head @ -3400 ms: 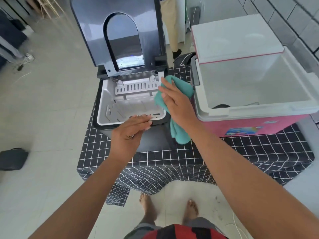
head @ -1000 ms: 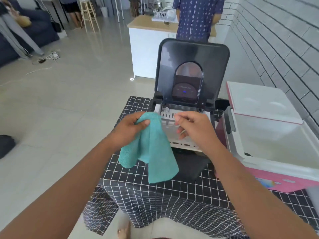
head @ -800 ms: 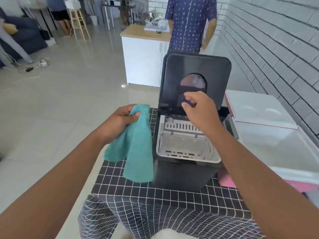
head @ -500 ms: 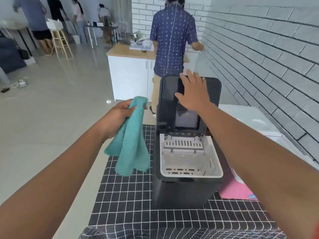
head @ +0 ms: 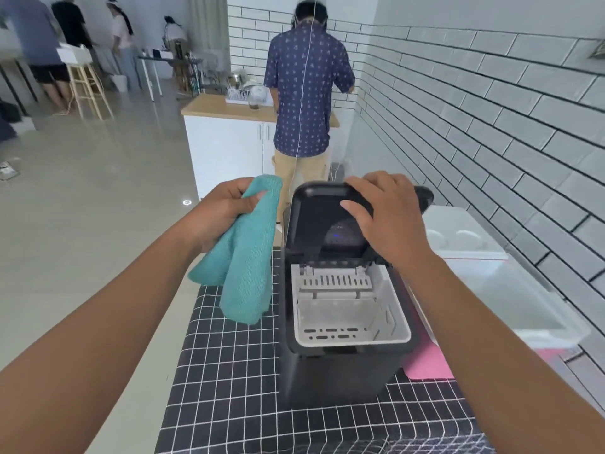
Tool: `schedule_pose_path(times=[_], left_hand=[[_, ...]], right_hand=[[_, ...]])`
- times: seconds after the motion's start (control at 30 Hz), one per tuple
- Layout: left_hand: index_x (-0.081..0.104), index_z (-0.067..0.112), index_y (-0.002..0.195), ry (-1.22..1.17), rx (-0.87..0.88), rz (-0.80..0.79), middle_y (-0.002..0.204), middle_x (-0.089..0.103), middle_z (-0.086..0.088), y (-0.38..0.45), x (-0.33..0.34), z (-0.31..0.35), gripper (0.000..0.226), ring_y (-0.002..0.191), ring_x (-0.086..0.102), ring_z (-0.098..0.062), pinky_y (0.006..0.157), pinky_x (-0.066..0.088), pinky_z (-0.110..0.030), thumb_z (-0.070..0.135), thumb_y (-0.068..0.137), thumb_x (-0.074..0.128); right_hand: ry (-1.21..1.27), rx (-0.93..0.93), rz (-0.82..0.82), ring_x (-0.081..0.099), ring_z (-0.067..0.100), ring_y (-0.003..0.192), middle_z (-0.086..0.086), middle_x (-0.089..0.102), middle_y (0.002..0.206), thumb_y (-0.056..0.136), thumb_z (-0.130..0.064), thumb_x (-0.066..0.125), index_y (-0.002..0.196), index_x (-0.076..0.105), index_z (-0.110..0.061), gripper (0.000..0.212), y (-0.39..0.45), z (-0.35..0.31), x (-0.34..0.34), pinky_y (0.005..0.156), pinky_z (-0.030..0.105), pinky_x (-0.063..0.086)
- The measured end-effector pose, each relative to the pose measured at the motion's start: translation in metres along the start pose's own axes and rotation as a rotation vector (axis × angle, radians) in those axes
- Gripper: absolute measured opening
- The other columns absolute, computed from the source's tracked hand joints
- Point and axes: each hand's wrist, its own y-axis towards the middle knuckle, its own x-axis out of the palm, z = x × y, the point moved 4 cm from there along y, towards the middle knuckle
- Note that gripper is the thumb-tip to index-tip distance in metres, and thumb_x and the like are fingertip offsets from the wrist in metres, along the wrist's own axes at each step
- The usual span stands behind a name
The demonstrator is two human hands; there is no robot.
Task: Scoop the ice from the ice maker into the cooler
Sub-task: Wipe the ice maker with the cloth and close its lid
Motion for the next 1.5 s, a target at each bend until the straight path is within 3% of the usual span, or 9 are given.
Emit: schedule_pose_path(times=[0.17,0.37,0.57,0.83,1.0,1.07,1.2,1.3,1.5], left_hand=[[0.077,0.023,0.095,0.055,-0.078,-0.052,0.082,0.074,0.003,0.014,0.027,-0.011,0.032,0.066,0.069,-0.009,0.059,0.054,-0.023,0.046,0.073,0.082],[0.075,0.021,0.09,0.375,-0.223,-0.079,0.082,0.072,0.005,0.029,0.073,-0.062,0.02,0.072,0.064,-0.008,0.064,0.051,-0.02,0.038,0.078,0.078],[0.073,0.028,0.075,0.699,-0.308,0.036,0.068,0.069,0.019,0.038,0.095,-0.109,0.013,0.058,0.058,0.008,0.059,0.04,-0.018,0.039,0.081,0.075],[0.076,0.016,0.088,0.585,-0.368,0.232,0.082,0.073,0.0,0.047,0.115,-0.126,0.017,0.068,0.061,-0.009,0.066,0.047,-0.024,0.032,0.081,0.077],[0.071,0.011,0.084,0.169,-0.513,0.308,0.083,0.071,-0.011,0.046,0.131,-0.133,0.009,0.067,0.065,-0.019,0.067,0.057,-0.032,0.02,0.088,0.073],[0.074,0.012,0.087,0.198,-0.469,0.321,0.092,0.074,-0.014,0.046,0.129,-0.133,0.006,0.077,0.067,-0.022,0.08,0.058,-0.041,0.018,0.087,0.073],[0.077,0.023,0.097,0.615,-0.286,0.307,0.091,0.074,0.006,0.037,0.106,-0.116,0.016,0.08,0.066,-0.008,0.073,0.051,-0.021,0.025,0.082,0.075],[0.076,0.027,0.094,0.706,-0.266,0.286,0.089,0.072,0.013,0.026,0.091,-0.112,0.015,0.084,0.065,-0.005,0.069,0.045,-0.016,0.028,0.08,0.078],[0.074,0.023,0.101,0.91,-0.052,0.297,0.085,0.061,0.009,0.016,0.115,-0.122,0.023,0.08,0.055,-0.009,0.073,0.037,-0.018,0.027,0.079,0.079]], right_hand=[[0.176,0.062,-0.241,0.061,0.016,0.089,-0.01,0.07,0.097,0.086,-0.05,0.06,0.105,0.071,-0.027,0.033,-0.066,-0.01,-0.022,0.079,0.033,0.047],[0.148,0.038,-0.135,0.061,0.013,0.09,-0.009,0.071,0.096,0.079,-0.054,0.063,0.094,0.076,-0.02,0.04,-0.153,-0.022,-0.003,0.081,0.021,0.045],[0.163,0.085,-0.18,0.06,0.015,0.1,-0.005,0.07,0.104,0.071,-0.055,0.074,0.097,0.074,-0.015,0.049,-0.201,-0.017,0.029,0.089,0.029,0.05],[0.42,0.32,-0.229,0.046,-0.001,0.118,-0.015,0.056,0.124,0.088,-0.043,0.056,0.124,0.058,-0.024,0.041,-0.198,-0.007,0.023,0.096,0.017,0.042],[0.314,0.482,-0.357,0.031,0.011,0.133,-0.005,0.041,0.143,0.089,-0.045,0.057,0.136,0.051,-0.028,0.05,-0.185,-0.003,0.045,0.105,0.027,0.035],[0.257,0.497,-0.371,0.03,0.021,0.136,0.003,0.041,0.146,0.091,-0.038,0.058,0.134,0.054,-0.028,0.044,-0.186,0.0,0.051,0.11,0.038,0.032],[0.128,0.388,-0.318,0.043,0.035,0.128,0.005,0.055,0.136,0.087,-0.028,0.065,0.109,0.072,-0.03,0.023,-0.185,0.011,0.052,0.105,0.054,0.034],[0.077,0.422,-0.363,0.04,0.035,0.131,0.0,0.056,0.136,0.083,-0.026,0.07,0.099,0.075,-0.034,0.018,-0.178,0.044,0.048,0.104,0.057,0.031],[-0.045,0.39,-0.424,0.027,0.031,0.14,0.003,0.042,0.148,0.087,-0.036,0.062,0.121,0.064,-0.03,0.035,-0.155,0.066,0.049,0.112,0.054,0.02]])
